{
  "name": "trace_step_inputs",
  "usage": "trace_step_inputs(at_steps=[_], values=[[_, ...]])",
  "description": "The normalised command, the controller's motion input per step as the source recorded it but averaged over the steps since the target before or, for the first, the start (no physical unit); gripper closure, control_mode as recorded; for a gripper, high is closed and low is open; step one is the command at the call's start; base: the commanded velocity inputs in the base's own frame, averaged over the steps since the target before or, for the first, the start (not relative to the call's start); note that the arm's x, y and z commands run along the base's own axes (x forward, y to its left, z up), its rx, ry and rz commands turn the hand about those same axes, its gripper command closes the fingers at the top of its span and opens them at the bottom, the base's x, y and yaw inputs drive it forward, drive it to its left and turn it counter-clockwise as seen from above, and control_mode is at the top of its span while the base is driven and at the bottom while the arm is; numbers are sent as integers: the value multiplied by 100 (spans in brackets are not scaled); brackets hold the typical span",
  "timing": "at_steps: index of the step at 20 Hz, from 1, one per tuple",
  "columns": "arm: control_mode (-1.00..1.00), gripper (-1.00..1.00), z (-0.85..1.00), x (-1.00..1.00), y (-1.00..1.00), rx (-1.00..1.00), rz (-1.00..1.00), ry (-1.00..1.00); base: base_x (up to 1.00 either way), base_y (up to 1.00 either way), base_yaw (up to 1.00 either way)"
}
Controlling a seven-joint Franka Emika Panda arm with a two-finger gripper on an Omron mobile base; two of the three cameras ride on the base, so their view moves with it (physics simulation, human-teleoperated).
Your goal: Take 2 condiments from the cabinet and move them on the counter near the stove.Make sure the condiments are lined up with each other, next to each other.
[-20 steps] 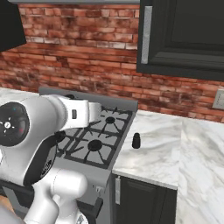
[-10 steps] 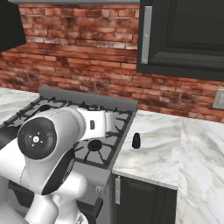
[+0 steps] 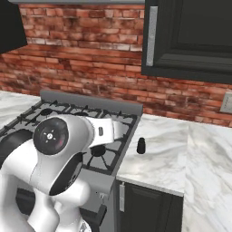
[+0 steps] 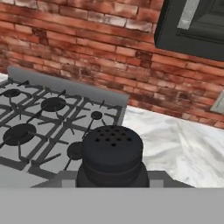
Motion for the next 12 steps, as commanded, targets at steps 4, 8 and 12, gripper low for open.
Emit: trace_step_inputs(at_steps=[4,8,12], values=[[-100,100,-46,19,-16,-2,0,9,0,0,0],[-100,100,-35,19,-22,0,0,13,0,0,0],[-100,100,-26,10,-27,0,0,10,0,0,0]])
